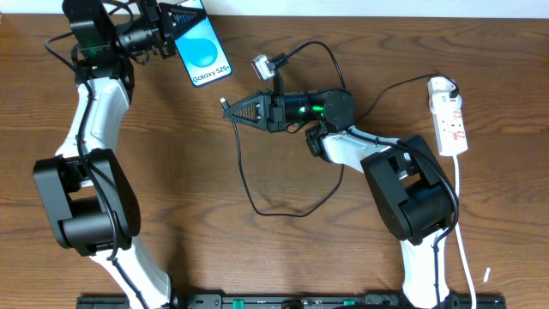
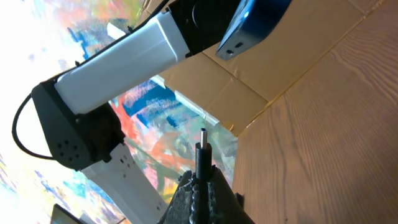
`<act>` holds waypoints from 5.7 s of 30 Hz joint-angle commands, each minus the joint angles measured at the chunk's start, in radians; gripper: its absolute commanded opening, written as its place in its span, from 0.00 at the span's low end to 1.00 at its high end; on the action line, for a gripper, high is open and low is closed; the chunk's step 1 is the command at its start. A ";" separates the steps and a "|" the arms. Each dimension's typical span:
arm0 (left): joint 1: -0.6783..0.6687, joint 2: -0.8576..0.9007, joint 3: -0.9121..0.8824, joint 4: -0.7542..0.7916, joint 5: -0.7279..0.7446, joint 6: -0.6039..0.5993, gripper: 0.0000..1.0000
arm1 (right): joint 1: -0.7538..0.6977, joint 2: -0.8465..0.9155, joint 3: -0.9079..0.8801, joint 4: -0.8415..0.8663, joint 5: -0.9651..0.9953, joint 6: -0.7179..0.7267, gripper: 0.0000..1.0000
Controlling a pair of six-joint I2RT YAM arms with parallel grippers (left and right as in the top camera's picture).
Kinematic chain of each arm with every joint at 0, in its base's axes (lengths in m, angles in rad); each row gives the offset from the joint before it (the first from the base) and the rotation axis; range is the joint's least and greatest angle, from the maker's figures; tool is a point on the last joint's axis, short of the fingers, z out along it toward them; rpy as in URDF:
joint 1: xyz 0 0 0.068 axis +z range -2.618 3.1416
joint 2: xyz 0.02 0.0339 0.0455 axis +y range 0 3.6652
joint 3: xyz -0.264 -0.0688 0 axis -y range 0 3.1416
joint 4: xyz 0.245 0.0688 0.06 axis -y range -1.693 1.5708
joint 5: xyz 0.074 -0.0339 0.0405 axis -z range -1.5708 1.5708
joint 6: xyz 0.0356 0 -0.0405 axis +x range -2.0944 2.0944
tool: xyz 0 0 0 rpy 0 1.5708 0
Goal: Plug charger to phone and switch on socket
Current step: 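Carry the USB-C plug with the right gripper toward the phone, then align the USB-C plug under the phone's bottom port with the right gripper, then push the plug up into the phone's port with the right gripper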
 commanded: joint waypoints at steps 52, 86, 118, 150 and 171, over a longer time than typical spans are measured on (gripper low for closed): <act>-0.040 -0.032 0.008 0.008 0.062 0.101 0.07 | -0.010 0.001 0.005 -0.044 0.049 -0.105 0.01; -0.040 -0.032 0.008 -0.003 0.084 0.123 0.07 | -0.012 0.001 0.005 -0.062 0.079 -0.105 0.01; -0.062 -0.032 0.008 -0.003 0.085 0.138 0.07 | -0.010 0.001 0.005 -0.069 0.097 -0.105 0.01; -0.063 -0.032 0.008 -0.003 0.097 0.153 0.07 | -0.012 0.001 0.005 -0.074 0.126 -0.093 0.01; -0.063 -0.032 0.008 -0.003 0.095 0.157 0.07 | -0.012 0.001 0.005 -0.117 0.204 -0.074 0.01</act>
